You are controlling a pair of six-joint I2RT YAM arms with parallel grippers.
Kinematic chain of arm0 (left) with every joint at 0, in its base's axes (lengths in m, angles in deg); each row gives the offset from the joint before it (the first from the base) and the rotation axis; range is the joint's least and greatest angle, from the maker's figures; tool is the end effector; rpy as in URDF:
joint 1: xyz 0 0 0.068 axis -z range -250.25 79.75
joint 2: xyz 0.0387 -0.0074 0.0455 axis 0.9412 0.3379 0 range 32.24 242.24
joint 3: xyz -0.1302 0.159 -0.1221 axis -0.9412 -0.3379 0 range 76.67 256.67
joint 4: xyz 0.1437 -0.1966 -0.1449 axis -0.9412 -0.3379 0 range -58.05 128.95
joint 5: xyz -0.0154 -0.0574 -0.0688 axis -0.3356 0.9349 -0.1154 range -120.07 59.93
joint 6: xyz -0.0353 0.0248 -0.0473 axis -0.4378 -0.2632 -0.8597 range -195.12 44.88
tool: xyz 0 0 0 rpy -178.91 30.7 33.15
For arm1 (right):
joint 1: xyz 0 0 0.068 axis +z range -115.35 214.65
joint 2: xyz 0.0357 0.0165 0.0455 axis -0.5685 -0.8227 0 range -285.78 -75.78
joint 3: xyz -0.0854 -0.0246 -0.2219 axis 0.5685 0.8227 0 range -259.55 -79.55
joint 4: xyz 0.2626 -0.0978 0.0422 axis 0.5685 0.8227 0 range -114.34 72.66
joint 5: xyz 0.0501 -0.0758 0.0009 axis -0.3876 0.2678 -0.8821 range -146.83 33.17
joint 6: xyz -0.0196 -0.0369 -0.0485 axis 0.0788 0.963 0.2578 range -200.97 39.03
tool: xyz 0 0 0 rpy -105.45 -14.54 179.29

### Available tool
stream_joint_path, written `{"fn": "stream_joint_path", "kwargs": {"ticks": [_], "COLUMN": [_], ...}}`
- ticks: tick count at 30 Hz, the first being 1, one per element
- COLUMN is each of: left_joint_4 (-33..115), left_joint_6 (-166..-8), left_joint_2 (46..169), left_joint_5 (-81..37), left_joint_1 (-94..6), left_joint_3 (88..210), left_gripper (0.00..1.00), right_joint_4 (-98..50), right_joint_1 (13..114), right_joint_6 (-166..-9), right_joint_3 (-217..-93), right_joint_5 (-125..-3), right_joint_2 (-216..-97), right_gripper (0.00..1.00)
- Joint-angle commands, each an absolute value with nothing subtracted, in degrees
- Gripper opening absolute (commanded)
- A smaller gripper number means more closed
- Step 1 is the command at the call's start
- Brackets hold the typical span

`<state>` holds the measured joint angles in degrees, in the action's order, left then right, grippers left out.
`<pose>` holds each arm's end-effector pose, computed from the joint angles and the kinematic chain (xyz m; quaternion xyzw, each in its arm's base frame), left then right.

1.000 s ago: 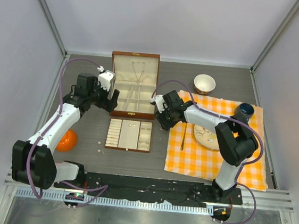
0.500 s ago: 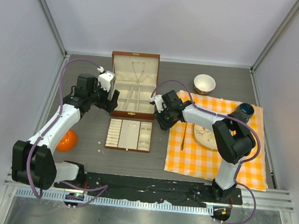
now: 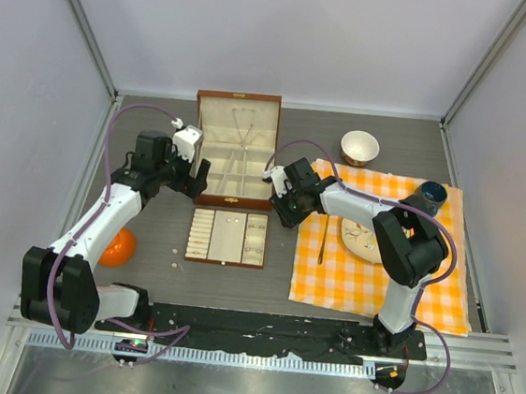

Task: Organize the mixed jewelry
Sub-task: Pick up the jewelry from the center of the board.

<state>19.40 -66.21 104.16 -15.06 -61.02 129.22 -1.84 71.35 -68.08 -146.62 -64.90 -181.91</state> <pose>0.3107 -0.0635 0.2223 0.1966 0.8745 -0.1190 0.4271 0.3072 0.2377 0.1027 -0.4213 0.8705 0.1173 0.2257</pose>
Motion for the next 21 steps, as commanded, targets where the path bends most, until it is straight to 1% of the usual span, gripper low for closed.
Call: {"fn": "stream_joint_path", "kwargs": {"ticks": [1, 21], "left_joint_4": [21.46, 21.28], "left_joint_6": [-66.68, -67.21], "left_joint_2": [102.73, 102.64], "left_joint_5": [-13.98, -13.63], "left_joint_1": [-61.11, -61.02], "left_joint_3": [129.14, 129.05], "left_gripper": [0.98, 0.98], "right_joint_4": [-1.93, -0.35], "right_joint_1": [71.65, 71.73], "right_joint_6": [-68.75, -67.52], "right_joint_3": [-148.54, -149.42], "right_joint_5": [-65.62, -65.44], "right_joint_2": [-179.94, -176.24], "right_gripper": [0.4, 0.41]}}
